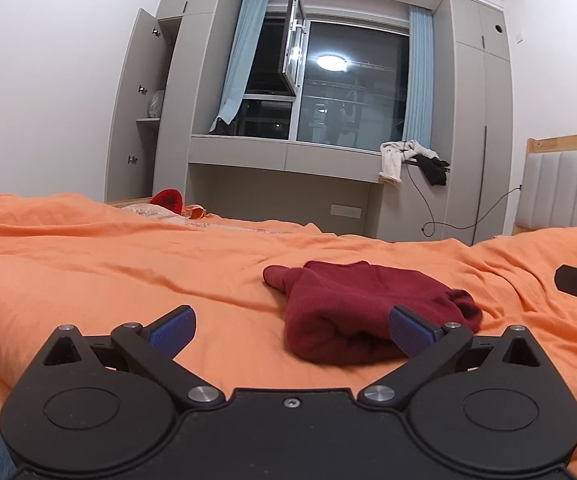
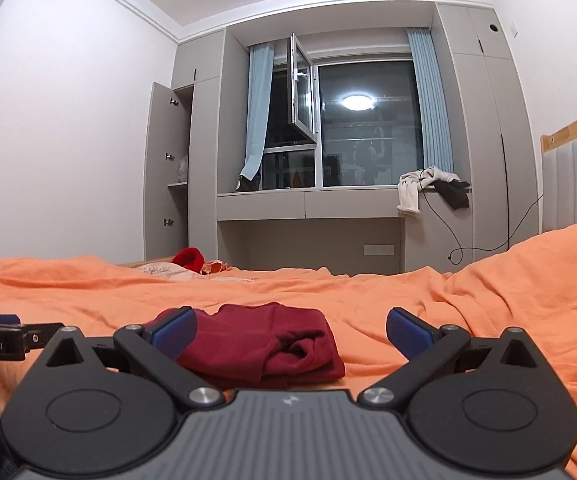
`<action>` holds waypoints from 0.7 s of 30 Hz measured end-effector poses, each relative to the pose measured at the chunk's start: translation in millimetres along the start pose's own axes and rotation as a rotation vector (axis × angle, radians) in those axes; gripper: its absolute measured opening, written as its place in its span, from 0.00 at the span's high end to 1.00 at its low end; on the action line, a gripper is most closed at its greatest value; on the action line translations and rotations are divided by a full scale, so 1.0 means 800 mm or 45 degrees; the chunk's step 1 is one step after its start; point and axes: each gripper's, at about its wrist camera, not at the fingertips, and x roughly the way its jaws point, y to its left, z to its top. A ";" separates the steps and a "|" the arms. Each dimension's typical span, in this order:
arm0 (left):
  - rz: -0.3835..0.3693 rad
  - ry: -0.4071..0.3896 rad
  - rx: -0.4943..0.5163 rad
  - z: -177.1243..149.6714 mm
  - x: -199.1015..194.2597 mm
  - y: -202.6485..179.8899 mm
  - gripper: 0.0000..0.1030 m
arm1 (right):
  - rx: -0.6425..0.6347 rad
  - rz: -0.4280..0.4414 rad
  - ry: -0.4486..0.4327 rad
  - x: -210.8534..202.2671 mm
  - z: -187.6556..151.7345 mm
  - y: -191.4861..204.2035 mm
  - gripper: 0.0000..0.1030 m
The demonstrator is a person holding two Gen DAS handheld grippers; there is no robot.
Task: Fold small clothes
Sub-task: 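Open both grippers and pull them back from the folded shirt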
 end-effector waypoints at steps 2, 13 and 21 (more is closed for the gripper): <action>-0.002 0.000 0.001 -0.006 -0.010 0.000 0.01 | -0.006 -0.012 0.006 -0.010 -0.004 0.004 0.00; -0.019 0.057 -0.003 -0.025 -0.040 0.007 0.01 | -0.030 -0.042 0.059 -0.042 -0.025 0.018 0.00; -0.025 0.076 0.007 -0.026 -0.043 0.005 0.01 | -0.028 -0.054 0.071 -0.038 -0.027 0.017 0.00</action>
